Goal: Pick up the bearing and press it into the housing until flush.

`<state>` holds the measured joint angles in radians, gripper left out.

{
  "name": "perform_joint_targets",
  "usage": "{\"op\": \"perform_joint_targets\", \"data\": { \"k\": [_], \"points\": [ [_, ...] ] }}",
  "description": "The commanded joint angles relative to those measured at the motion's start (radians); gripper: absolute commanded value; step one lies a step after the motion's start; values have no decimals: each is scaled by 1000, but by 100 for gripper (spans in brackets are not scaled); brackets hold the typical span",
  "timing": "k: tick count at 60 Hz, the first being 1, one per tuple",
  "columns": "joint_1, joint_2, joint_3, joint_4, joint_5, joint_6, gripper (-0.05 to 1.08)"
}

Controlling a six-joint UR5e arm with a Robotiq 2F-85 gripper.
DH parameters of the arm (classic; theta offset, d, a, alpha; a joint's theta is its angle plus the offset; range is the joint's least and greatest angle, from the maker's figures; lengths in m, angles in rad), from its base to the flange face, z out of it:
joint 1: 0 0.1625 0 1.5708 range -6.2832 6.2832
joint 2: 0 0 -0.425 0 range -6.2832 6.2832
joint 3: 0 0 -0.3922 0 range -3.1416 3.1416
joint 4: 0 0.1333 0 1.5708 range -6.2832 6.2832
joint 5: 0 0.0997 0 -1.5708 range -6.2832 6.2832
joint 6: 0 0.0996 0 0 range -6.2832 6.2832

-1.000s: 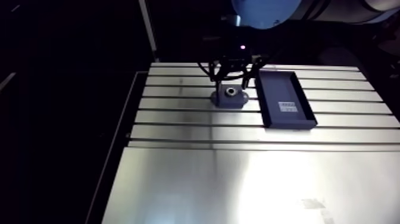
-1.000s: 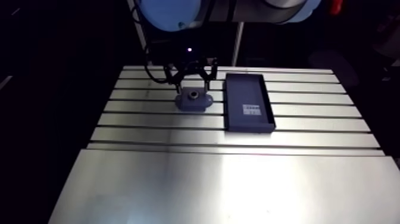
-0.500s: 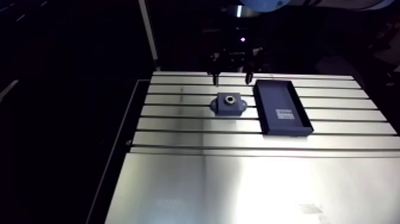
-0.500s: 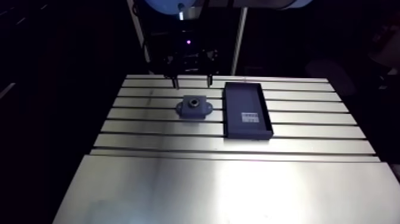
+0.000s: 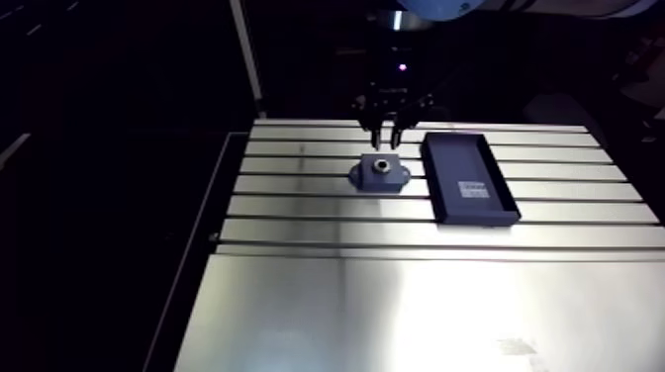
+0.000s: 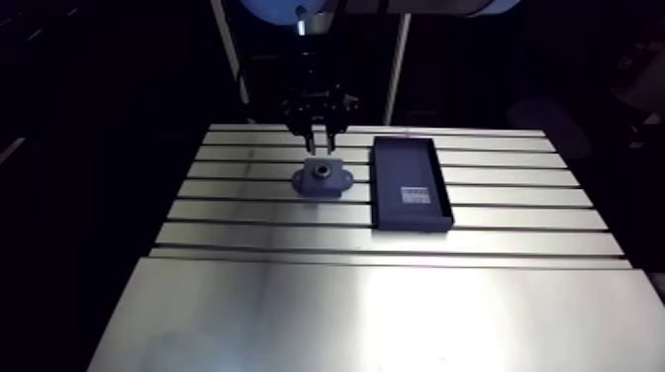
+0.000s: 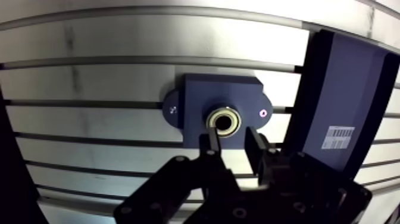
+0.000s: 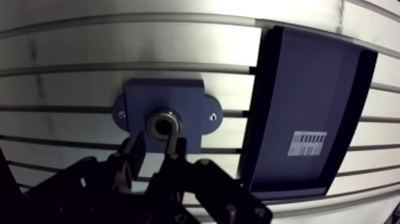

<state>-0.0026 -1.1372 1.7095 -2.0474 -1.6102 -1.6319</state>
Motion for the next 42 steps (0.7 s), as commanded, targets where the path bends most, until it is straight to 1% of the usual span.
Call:
{"op": "perform_joint_targets", "data": {
  "k": [1,6,7,12,16,21,33,42],
  "points": [
    [0,6,3,-3,3,11,107],
    [0,10,2,-1,2,24,107],
    [-2,14,2,-1,-2,29,107],
    [-3,18,2,-1,-1,30,107],
    [-4,18,2,-1,-6,30,108],
    [-4,20,2,0,-6,30,108],
    [-3,21,12,-1,2,30,108],
    [-4,20,15,-1,2,30,108]
  ]
}}
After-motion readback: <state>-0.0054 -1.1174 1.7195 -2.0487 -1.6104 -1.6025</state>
